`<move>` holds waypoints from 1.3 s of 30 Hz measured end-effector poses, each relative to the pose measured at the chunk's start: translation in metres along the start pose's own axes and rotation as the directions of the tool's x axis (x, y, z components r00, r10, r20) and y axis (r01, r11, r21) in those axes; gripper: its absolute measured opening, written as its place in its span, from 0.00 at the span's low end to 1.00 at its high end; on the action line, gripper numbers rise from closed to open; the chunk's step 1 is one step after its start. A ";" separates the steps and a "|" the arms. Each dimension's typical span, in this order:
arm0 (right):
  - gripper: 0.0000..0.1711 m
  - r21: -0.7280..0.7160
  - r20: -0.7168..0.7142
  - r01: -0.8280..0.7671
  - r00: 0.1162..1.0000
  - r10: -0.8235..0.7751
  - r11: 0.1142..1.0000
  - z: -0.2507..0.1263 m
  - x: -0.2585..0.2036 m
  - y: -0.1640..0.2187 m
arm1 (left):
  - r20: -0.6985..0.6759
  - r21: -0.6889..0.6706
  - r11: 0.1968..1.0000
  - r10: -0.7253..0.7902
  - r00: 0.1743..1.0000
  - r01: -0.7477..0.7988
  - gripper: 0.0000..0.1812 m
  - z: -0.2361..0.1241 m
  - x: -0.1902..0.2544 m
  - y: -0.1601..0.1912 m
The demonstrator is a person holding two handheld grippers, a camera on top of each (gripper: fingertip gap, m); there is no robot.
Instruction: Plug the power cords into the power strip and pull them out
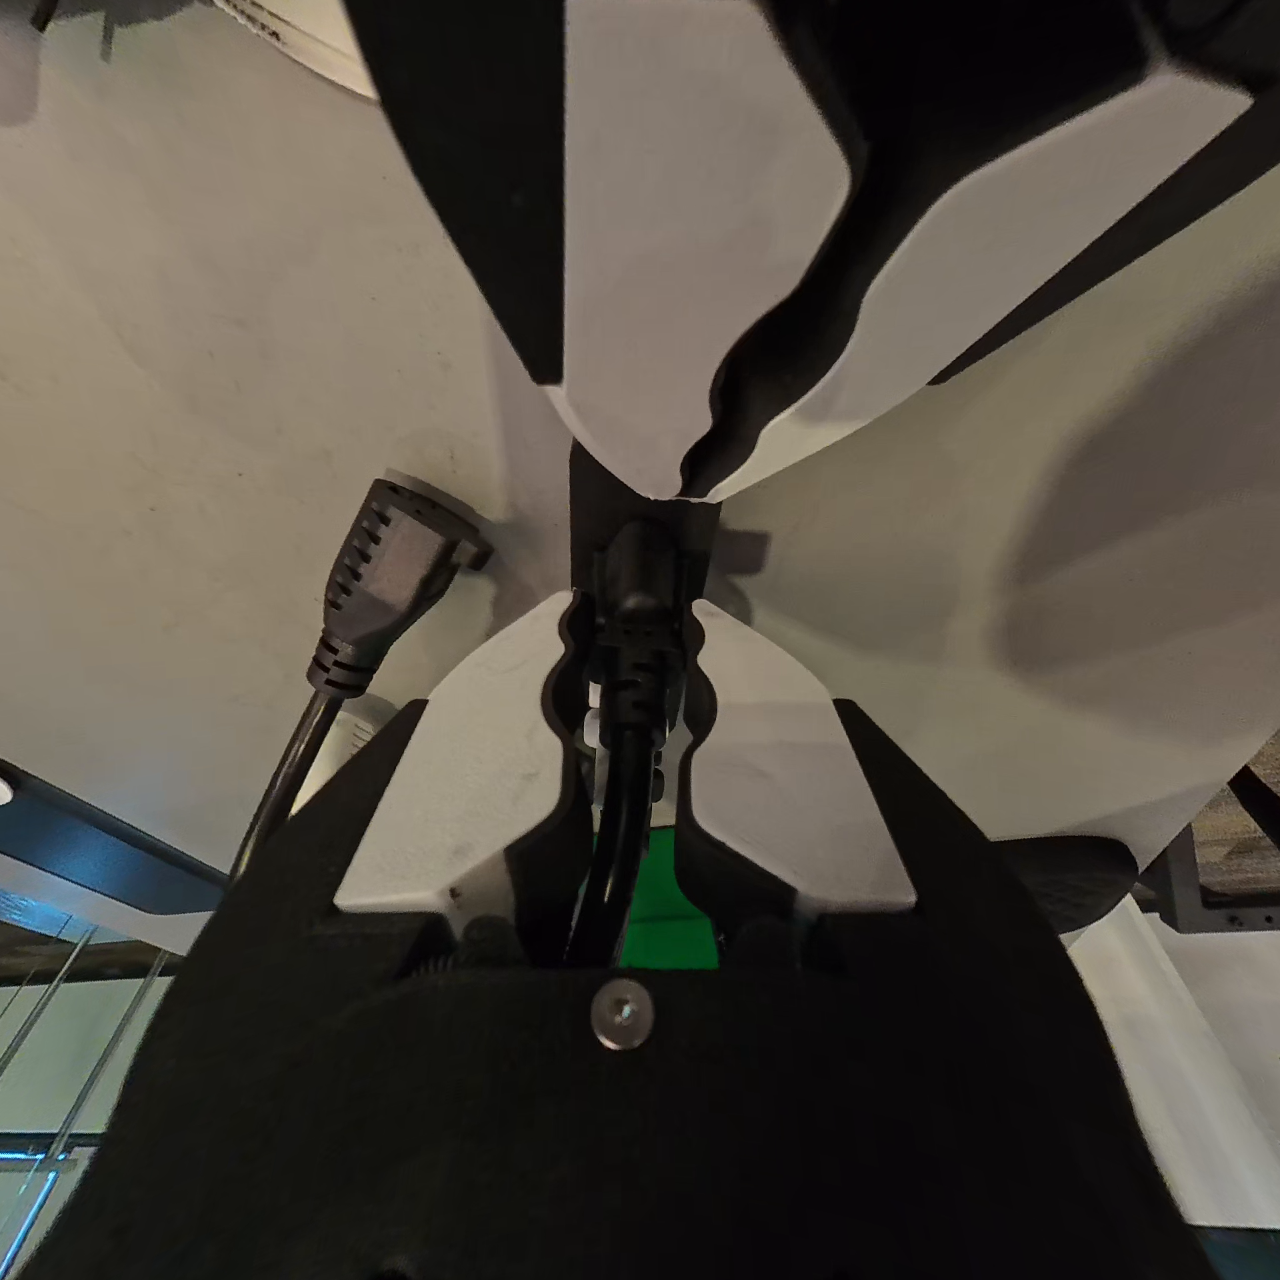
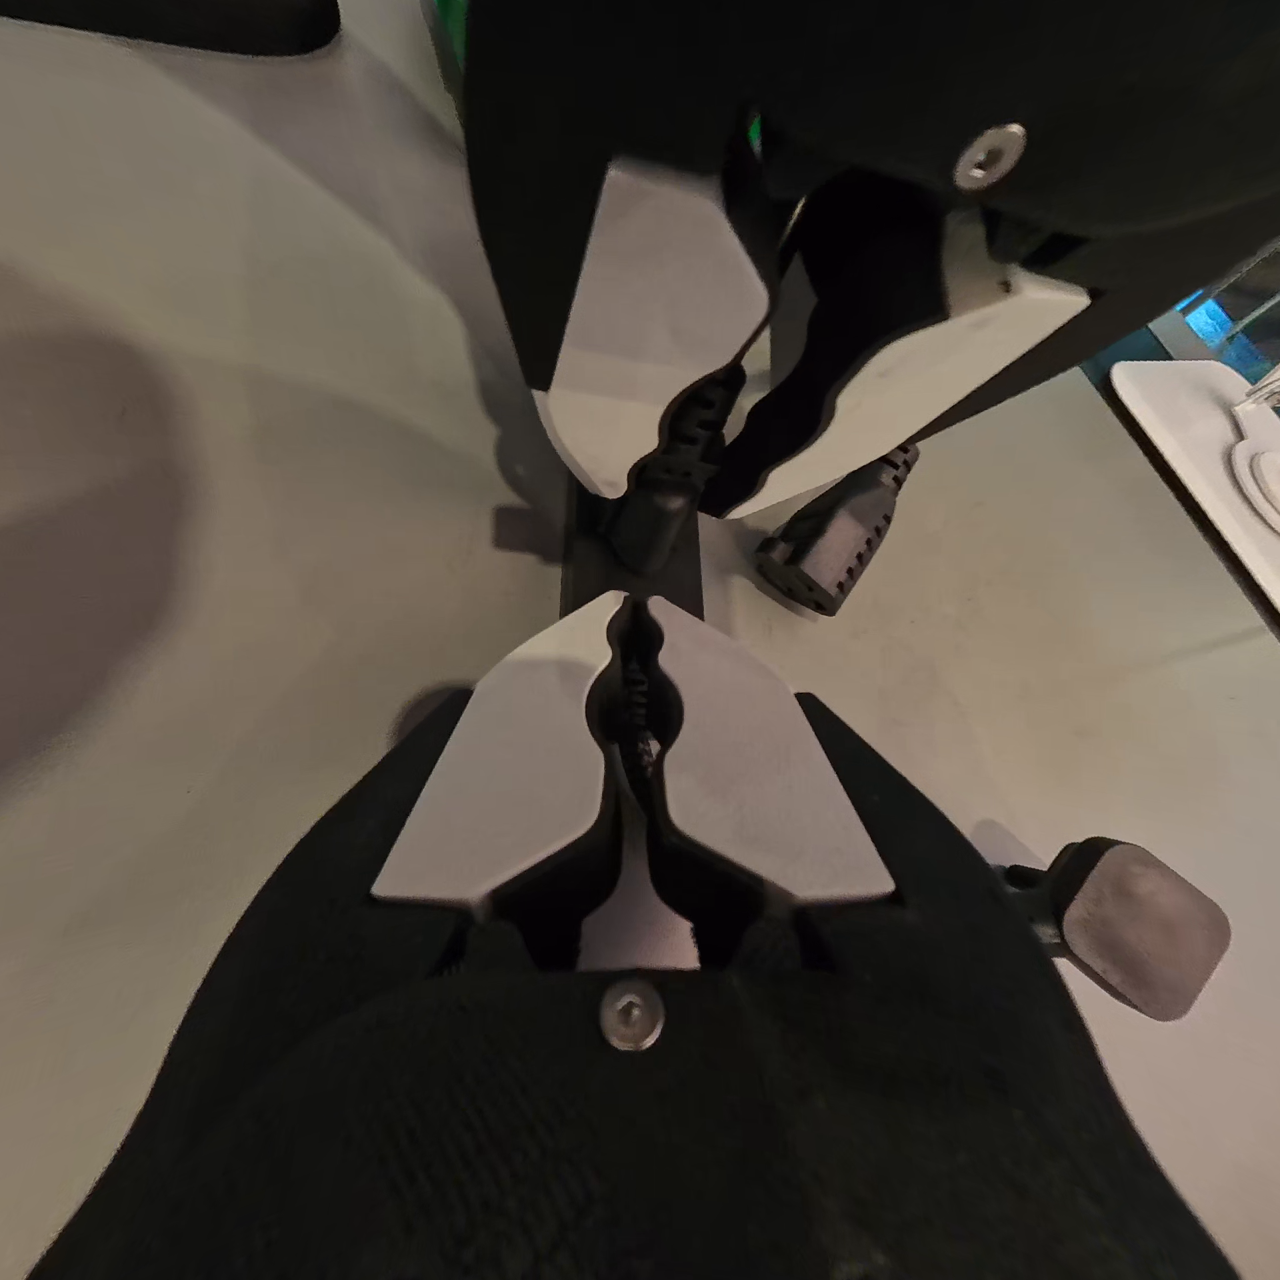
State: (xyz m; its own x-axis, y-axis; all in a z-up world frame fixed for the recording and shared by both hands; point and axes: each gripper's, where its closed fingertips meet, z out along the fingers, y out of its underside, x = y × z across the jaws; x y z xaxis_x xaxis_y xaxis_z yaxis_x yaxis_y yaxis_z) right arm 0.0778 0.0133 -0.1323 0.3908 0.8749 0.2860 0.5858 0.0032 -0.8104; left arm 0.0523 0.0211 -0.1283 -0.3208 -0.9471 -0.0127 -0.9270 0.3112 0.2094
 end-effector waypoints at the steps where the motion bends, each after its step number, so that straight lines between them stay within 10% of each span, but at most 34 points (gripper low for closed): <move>1: 0.03 0.000 -0.005 0.004 1.000 -0.004 1.000 0.000 0.000 0.000 | 0.001 -0.001 1.000 0.002 1.000 -0.002 0.13 0.000 0.000 0.000; 18: 0.04 -0.063 -0.048 0.042 0.998 -0.045 0.997 0.002 0.000 0.001 | 0.008 -0.111 0.993 0.029 1.000 -0.028 0.12 -0.005 0.000 -0.001; 39: 0.04 -0.060 -0.003 0.040 0.999 -0.040 0.997 0.016 0.001 -0.006 | 0.002 0.110 0.994 -0.025 1.000 0.024 0.13 0.002 -0.004 0.013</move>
State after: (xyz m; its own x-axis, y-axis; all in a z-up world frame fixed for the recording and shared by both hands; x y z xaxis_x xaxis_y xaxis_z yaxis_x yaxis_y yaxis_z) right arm 0.0634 0.0217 -0.1358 0.3692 0.8725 0.3199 0.6424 0.0091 -0.7663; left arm 0.0409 0.0290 -0.1279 -0.2983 -0.9543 -0.0200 -0.9502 0.2949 0.1006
